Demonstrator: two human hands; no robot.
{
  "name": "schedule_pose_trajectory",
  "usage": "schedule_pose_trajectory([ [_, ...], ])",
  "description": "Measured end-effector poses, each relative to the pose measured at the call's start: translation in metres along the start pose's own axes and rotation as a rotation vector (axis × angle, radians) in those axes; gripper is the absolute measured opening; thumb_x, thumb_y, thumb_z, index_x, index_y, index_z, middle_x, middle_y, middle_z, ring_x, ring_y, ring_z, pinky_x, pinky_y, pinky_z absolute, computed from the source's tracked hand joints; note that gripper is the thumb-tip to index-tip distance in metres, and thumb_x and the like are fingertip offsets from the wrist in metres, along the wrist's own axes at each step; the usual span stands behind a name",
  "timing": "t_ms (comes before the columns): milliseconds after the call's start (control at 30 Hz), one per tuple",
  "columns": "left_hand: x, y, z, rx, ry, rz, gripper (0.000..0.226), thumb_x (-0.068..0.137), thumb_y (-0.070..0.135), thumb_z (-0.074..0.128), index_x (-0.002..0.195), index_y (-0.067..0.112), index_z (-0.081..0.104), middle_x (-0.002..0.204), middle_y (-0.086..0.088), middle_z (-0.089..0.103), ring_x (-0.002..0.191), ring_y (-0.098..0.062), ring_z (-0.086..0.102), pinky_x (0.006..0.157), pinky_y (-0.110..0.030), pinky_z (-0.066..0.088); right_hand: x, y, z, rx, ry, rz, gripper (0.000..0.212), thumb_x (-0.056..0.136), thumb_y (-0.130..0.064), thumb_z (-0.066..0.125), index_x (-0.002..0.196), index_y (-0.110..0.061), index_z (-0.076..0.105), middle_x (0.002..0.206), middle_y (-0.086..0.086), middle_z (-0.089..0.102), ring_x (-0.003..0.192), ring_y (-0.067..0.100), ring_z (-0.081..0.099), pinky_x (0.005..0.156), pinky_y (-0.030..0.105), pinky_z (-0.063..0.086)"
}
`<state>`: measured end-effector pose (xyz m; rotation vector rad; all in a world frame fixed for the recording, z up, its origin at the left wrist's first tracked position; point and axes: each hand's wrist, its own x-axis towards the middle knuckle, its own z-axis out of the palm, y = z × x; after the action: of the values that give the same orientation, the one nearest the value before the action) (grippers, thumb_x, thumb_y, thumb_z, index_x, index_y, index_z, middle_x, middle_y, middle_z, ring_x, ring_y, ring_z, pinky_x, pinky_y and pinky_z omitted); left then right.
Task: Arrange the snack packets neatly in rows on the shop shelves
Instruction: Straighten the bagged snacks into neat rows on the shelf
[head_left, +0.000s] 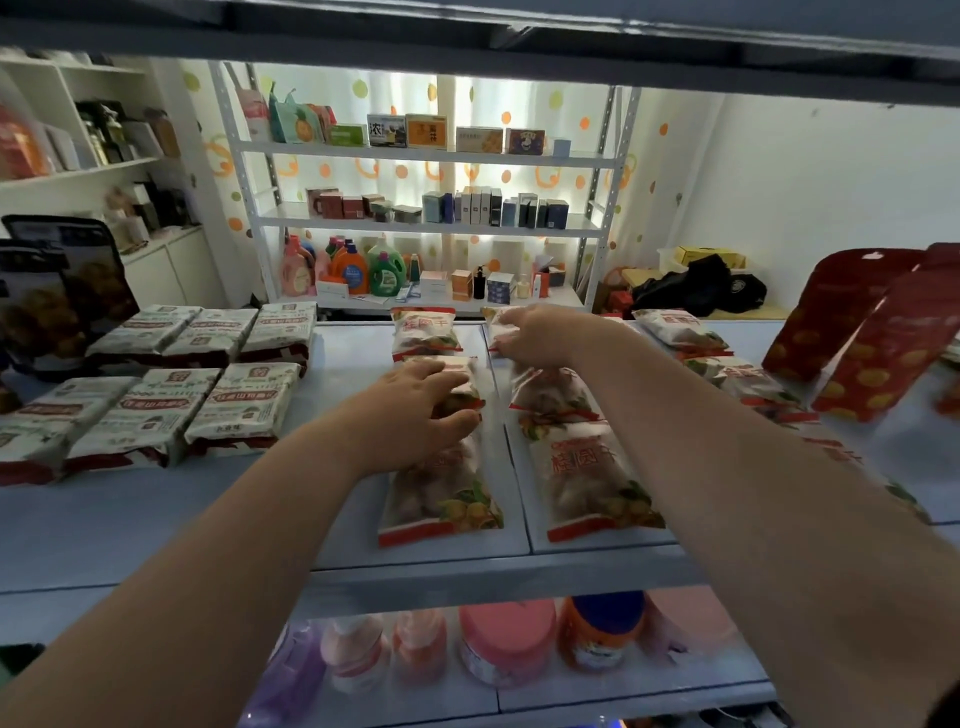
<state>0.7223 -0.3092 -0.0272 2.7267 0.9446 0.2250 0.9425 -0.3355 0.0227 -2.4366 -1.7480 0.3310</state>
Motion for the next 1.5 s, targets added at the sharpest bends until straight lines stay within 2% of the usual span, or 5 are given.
schedule_pose_trajectory([
  [100, -0.023, 0.003, -0.003, -0.037, 0.046, 0.018, 0.081, 0.074, 0.080, 0.028, 0.145, 0.043, 0.032, 0.155, 0.010, 0.029, 0.139, -0.017, 0.030, 0.110, -0.043, 0.034, -0.027, 0.008, -0.003, -0.144, -0.048, 0.006, 0.059, 0.089, -0.047, 0.054, 0.146, -0.037, 0.040, 0.136, 0.002, 0.054, 0.105, 0.019, 0.056, 0.092, 0.039, 0.049],
  [267, -0.051, 0.016, 0.000, -0.047, 0.064, 0.072, 0.067, 0.083, 0.071, 0.039, 0.143, 0.041, 0.040, 0.151, 0.013, 0.033, 0.136, -0.012, 0.034, 0.110, -0.033, 0.031, -0.052, 0.009, 0.004, -0.278, -0.035, 0.028, 0.063, 0.092, -0.047, 0.052, 0.150, -0.040, 0.030, 0.149, 0.004, 0.045, 0.130, 0.029, 0.045, 0.105, 0.045, 0.038],
  [800, -0.090, 0.023, 0.034, -0.224, 0.312, 0.151, 0.056, 0.078, 0.065, 0.047, 0.126, 0.039, 0.058, 0.129, 0.028, 0.045, 0.122, 0.000, 0.046, 0.101, -0.019, 0.034, -0.184, 0.023, 0.080, 0.066, 0.323, -0.062, 0.054, 0.092, -0.057, 0.046, 0.141, -0.036, 0.038, 0.154, -0.003, 0.032, 0.139, 0.019, 0.033, 0.108, 0.038, 0.034],
  [1267, -0.093, 0.020, 0.037, -0.216, 0.300, 0.152, 0.044, 0.084, 0.046, 0.066, 0.127, 0.046, 0.057, 0.132, 0.029, 0.045, 0.124, 0.002, 0.045, 0.102, -0.022, 0.033, -0.222, 0.076, 0.071, 0.094, 0.649, -0.089, 0.039, 0.092, -0.047, 0.051, 0.127, -0.032, 0.057, 0.138, -0.010, 0.050, 0.130, 0.011, 0.042, 0.101, 0.032, 0.041],
  [1500, -0.092, 0.023, 0.037, -0.234, 0.307, 0.130, 0.051, 0.076, 0.060, 0.053, 0.125, 0.045, 0.059, 0.136, 0.020, 0.050, 0.129, 0.000, 0.044, 0.107, -0.027, 0.033, -0.233, 0.131, 0.065, 0.097, 0.482, 0.051, 0.044, 0.094, -0.045, 0.046, 0.136, -0.034, 0.055, 0.144, -0.010, 0.047, 0.130, 0.012, 0.039, 0.102, 0.030, 0.035],
])
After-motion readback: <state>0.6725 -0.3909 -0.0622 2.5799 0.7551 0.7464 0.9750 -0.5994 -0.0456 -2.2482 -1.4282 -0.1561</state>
